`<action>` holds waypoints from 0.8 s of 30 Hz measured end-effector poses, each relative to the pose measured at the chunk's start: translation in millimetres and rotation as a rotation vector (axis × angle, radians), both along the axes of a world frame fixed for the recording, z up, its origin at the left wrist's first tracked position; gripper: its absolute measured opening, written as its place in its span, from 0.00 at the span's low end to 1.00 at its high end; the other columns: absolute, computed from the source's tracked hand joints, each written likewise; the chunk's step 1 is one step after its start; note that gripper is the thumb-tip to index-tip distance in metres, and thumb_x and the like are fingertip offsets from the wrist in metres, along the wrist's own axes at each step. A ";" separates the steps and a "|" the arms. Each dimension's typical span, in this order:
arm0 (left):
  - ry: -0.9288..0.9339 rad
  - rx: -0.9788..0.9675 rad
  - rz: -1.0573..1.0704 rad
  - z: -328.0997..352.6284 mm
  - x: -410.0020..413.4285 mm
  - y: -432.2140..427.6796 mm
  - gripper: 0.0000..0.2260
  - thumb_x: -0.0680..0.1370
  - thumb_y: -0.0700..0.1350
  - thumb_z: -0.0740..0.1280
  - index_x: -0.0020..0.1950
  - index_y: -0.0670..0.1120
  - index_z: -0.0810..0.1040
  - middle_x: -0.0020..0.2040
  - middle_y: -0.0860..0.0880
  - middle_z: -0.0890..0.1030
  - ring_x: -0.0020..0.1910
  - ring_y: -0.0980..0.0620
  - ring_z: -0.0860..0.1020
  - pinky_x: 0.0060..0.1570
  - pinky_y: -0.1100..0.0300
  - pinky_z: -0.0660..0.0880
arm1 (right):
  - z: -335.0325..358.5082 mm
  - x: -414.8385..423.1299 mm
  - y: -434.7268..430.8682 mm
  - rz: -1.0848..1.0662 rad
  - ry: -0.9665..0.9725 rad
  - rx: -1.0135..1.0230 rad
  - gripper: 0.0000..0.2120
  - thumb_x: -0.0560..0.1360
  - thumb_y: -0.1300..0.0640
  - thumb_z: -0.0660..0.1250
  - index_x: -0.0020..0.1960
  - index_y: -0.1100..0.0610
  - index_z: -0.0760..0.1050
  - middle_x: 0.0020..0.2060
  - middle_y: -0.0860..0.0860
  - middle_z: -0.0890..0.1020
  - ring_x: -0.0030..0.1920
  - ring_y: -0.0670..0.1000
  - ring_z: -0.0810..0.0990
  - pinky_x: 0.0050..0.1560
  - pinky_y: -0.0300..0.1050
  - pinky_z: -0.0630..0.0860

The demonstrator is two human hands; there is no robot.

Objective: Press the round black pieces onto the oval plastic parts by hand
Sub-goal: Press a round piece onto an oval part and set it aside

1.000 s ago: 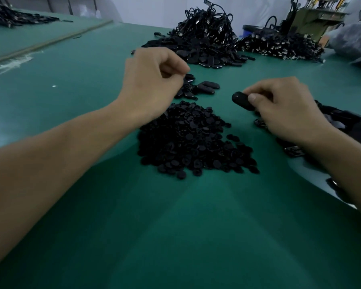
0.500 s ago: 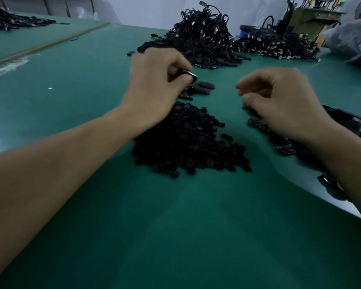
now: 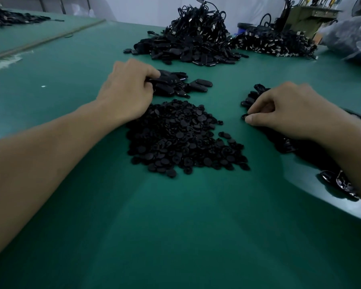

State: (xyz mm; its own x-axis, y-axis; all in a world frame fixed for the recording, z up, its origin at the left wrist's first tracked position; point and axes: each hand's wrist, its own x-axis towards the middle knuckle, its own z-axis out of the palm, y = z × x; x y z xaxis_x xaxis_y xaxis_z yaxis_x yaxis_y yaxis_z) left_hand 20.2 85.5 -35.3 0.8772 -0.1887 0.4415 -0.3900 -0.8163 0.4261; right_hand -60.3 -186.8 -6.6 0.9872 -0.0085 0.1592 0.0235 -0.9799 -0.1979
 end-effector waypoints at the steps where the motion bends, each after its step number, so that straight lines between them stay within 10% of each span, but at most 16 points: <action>1: 0.001 -0.002 -0.001 -0.8 -1.0 -0.8 0.17 0.81 0.38 0.61 0.66 0.49 0.81 0.60 0.41 0.82 0.54 0.40 0.81 0.63 0.44 0.76 | -0.6 0.9 1.6 0.004 -0.007 -0.023 0.08 0.77 0.49 0.72 0.51 0.52 0.85 0.37 0.45 0.79 0.39 0.43 0.75 0.42 0.39 0.70; 5: -0.065 -0.068 -0.048 0.5 -10.9 -6.1 0.13 0.79 0.38 0.64 0.60 0.48 0.83 0.56 0.48 0.84 0.57 0.48 0.81 0.62 0.46 0.77 | -4.7 5.3 2.9 -0.005 -0.122 -0.032 0.09 0.81 0.53 0.65 0.54 0.56 0.83 0.43 0.52 0.80 0.41 0.51 0.76 0.45 0.41 0.70; 11: -0.139 -0.185 -0.181 5.9 -31.5 -19.6 0.09 0.78 0.41 0.66 0.52 0.51 0.85 0.45 0.55 0.83 0.48 0.56 0.82 0.54 0.51 0.81 | -9.0 3.5 9.7 0.062 -0.305 0.330 0.05 0.81 0.56 0.66 0.48 0.51 0.78 0.32 0.44 0.80 0.30 0.36 0.79 0.29 0.25 0.69; 24: -0.072 -0.294 -0.396 2.7 -44.9 -38.5 0.10 0.77 0.50 0.73 0.57 0.49 0.84 0.43 0.61 0.84 0.41 0.70 0.80 0.44 0.77 0.71 | -8.1 -3.8 38.0 0.268 -0.007 1.127 0.02 0.79 0.64 0.67 0.49 0.60 0.77 0.38 0.53 0.86 0.38 0.49 0.85 0.41 0.37 0.81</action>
State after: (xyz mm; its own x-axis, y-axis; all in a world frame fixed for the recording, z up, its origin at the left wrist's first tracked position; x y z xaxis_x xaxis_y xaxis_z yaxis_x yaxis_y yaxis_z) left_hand -24.7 47.0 -32.6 0.7289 -0.3594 0.5827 -0.6825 -0.4490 0.5767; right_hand -64.1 -148.8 -14.7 0.9780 0.0601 0.1997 0.2080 -0.2111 -0.9551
